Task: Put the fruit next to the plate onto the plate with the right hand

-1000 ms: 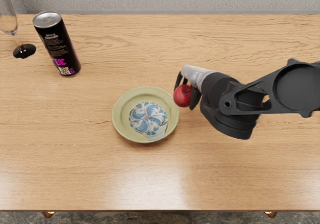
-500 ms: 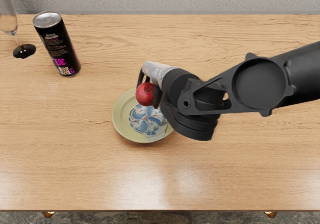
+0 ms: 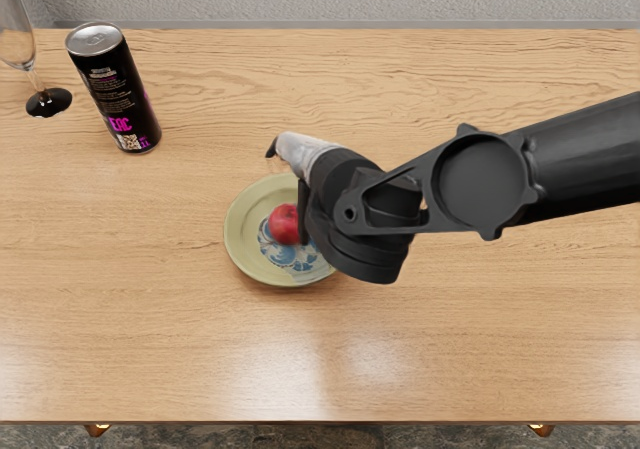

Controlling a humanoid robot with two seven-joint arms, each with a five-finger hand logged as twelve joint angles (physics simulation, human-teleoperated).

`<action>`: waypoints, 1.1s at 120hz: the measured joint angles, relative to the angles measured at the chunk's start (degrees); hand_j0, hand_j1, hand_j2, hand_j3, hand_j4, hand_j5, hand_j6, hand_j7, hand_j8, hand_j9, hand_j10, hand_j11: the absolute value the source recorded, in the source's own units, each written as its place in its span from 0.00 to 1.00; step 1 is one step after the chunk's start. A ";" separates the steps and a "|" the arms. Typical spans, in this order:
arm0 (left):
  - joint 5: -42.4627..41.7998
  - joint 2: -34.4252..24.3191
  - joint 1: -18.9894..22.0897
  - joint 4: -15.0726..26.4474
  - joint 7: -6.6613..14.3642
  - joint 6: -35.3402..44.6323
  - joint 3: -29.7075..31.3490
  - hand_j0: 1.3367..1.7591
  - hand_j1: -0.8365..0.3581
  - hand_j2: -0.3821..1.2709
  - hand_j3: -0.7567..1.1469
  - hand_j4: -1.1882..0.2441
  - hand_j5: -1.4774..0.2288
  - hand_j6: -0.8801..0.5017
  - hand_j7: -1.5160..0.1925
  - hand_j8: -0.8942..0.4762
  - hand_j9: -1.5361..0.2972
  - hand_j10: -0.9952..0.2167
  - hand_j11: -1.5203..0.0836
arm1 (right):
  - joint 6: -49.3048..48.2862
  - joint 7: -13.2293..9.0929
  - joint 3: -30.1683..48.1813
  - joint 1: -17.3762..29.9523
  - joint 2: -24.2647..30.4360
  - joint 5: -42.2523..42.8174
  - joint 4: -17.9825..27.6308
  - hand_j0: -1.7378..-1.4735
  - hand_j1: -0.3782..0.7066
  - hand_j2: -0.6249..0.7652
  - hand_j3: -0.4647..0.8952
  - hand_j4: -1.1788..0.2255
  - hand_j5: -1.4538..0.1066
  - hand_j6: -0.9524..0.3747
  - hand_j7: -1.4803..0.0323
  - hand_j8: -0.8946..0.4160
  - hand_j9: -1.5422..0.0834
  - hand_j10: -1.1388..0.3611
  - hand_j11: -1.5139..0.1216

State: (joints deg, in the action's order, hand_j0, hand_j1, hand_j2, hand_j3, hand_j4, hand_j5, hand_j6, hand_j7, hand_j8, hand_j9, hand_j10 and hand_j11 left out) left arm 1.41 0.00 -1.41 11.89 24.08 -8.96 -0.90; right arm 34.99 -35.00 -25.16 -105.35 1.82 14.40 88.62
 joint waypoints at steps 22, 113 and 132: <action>0.00 0.00 0.18 -0.01 0.00 0.00 -0.05 0.76 0.98 0.23 0.40 0.82 0.86 0.63 0.88 0.65 0.83 0.81 0.94 | 0.01 0.00 12.31 3.49 2.81 -1.64 4.54 0.30 0.11 0.46 0.34 0.78 0.86 0.67 0.90 0.62 0.88 0.70 0.85; 0.01 0.00 -0.17 -0.02 0.00 0.00 0.25 0.76 0.98 0.23 0.40 0.82 0.86 0.63 0.88 0.65 0.83 0.81 0.94 | -69.35 0.00 70.25 69.72 55.74 -36.79 3.20 0.30 0.03 0.45 0.34 0.84 0.93 0.72 0.98 0.68 0.95 0.76 0.92; 0.01 0.00 -0.44 -0.03 0.00 0.00 0.26 0.76 0.98 0.23 0.40 0.82 0.86 0.63 0.88 0.65 0.83 0.81 0.94 | -69.88 0.00 70.05 65.98 62.78 -41.32 2.19 0.30 0.03 0.45 0.34 0.84 0.93 0.72 0.98 0.68 0.95 0.76 0.92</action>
State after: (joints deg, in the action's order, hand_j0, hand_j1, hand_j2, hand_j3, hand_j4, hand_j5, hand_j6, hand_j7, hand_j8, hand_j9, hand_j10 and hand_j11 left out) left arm 1.42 0.00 -1.84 11.87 24.08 -8.96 -0.64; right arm -34.89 -35.00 44.89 -39.38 64.60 -26.92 90.81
